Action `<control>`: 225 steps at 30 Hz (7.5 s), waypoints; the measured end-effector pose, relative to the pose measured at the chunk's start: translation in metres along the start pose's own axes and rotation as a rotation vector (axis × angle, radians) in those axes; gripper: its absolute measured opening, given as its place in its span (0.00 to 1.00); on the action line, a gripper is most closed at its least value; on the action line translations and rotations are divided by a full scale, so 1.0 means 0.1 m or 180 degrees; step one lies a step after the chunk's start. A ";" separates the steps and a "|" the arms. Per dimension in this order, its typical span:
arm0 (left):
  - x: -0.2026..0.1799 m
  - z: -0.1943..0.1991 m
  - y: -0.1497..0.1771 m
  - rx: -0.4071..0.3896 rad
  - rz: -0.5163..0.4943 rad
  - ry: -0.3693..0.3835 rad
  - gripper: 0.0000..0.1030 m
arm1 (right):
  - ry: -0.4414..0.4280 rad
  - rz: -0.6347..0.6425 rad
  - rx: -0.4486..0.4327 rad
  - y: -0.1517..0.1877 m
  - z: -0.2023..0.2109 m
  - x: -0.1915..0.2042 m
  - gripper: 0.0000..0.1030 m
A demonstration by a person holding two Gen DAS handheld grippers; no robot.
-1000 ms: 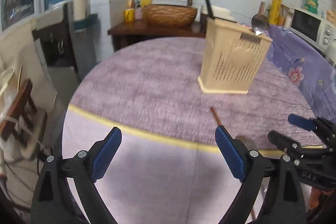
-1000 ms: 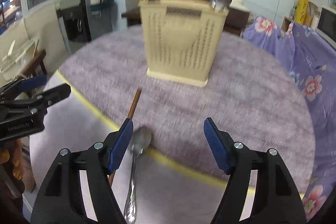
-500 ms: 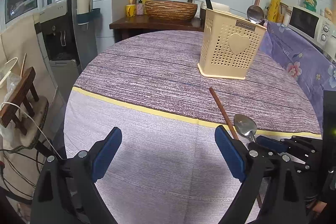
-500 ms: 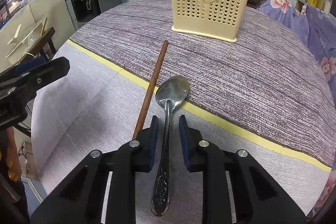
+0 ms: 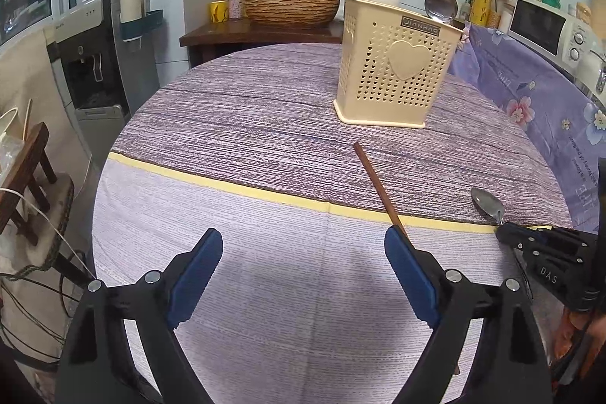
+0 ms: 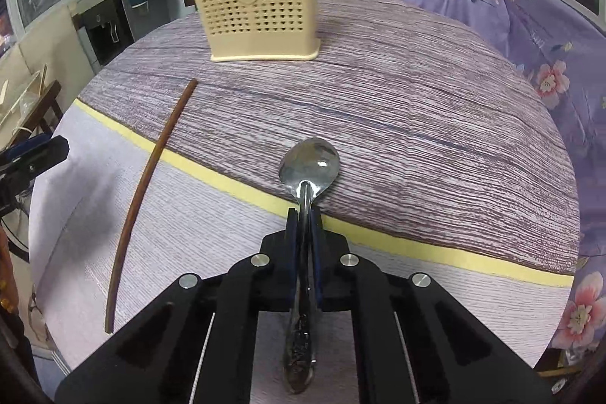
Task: Organize utensils
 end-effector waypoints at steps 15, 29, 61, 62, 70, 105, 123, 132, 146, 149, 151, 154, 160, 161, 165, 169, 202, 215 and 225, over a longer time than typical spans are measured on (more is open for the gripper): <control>-0.17 -0.10 0.05 0.0149 -0.0187 -0.0022 0.82 | 0.0230 0.0302 0.0275 -0.24 -0.23 -0.01 0.54; -0.60 -0.84 -0.15 0.0670 -0.0412 -0.0070 0.49 | 0.0008 0.0146 0.0469 -0.34 -0.33 -0.06 0.36; -0.86 -0.01 -1.06 -0.0180 -0.0148 0.0321 0.08 | -0.0370 -0.0128 -0.0582 -0.81 0.45 -0.12 0.36; -0.85 0.11 -1.12 -0.0256 -0.0133 0.0378 0.08 | -0.0369 -0.0132 -0.0632 -0.84 0.50 -0.12 0.36; -0.84 0.63 -1.36 -0.0659 -0.0126 0.0568 0.08 | -0.0395 -0.0111 -0.0946 -0.97 0.91 -0.08 0.36; -1.26 0.98 -3.25 -0.1519 0.0061 0.0791 0.08 | -0.0243 -0.0020 -0.2194 -3.36 1.22 -0.28 0.36; -1.03 -0.08 -2.24 -0.0969 -0.0013 0.0641 0.08 | 0.0219 0.0163 -0.1766 -2.52 0.26 -0.10 0.36; -0.90 -0.30 -2.04 -0.0767 -0.0008 0.0518 0.08 | 0.0290 0.0125 -0.1535 -2.26 0.15 -0.10 0.39; -0.33 0.86 -1.04 -0.1446 -0.0096 0.0553 0.95 | 0.0168 -0.0040 -0.1766 -1.06 1.21 -0.08 0.93; -0.13 1.03 -0.51 -0.1405 -0.0021 0.0426 0.95 | 0.0177 -0.0026 -0.1827 -0.50 1.43 0.06 0.94; -0.08 1.12 -0.25 -0.1391 0.0059 0.0438 0.95 | 0.0194 0.0014 -0.1832 -0.11 1.56 0.19 0.94; -0.09 1.26 0.10 -0.1369 0.0091 0.0536 0.95 | 0.0144 -0.0023 -0.1824 0.28 1.71 0.34 0.94; -0.10 1.42 0.38 -0.1456 -0.0093 0.0387 0.95 | 0.0300 -0.0056 -0.1902 0.73 1.99 0.47 0.94; -0.10 1.43 0.41 -0.1464 -0.0113 0.0358 0.95 | 0.0337 -0.0042 -0.1893 0.77 2.00 0.48 0.94; -0.09 1.47 0.47 -0.1453 -0.0131 0.0353 0.95 | 0.0296 -0.0003 -0.1857 0.82 1.98 0.55 0.94; -0.10 1.52 0.48 -0.1496 -0.0179 0.0333 0.95 | 0.0290 0.0061 -0.1884 0.78 2.00 0.60 0.94; -0.14 1.60 0.52 -0.1567 -0.0236 0.0300 0.95 | 0.0275 0.0081 -0.1899 0.73 2.02 0.61 0.94; -0.15 1.61 0.51 -0.1541 -0.0272 0.0326 0.95 | 0.0247 0.0087 -0.1896 0.73 2.01 0.64 0.94; -0.15 1.57 0.52 -0.1494 -0.0282 0.0345 0.95 | 0.0233 0.0081 -0.1886 0.72 2.00 0.65 0.94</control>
Point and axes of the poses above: each gripper's, at about its wrist camera, not at the fingertips, and z roughly against the way its jaws point, x to its left, y to its underside, the point moved 9 cm from there along -z, roughly the way its jaws point, and after that the axes turned 11 degrees about z, right-handed, at the moved point
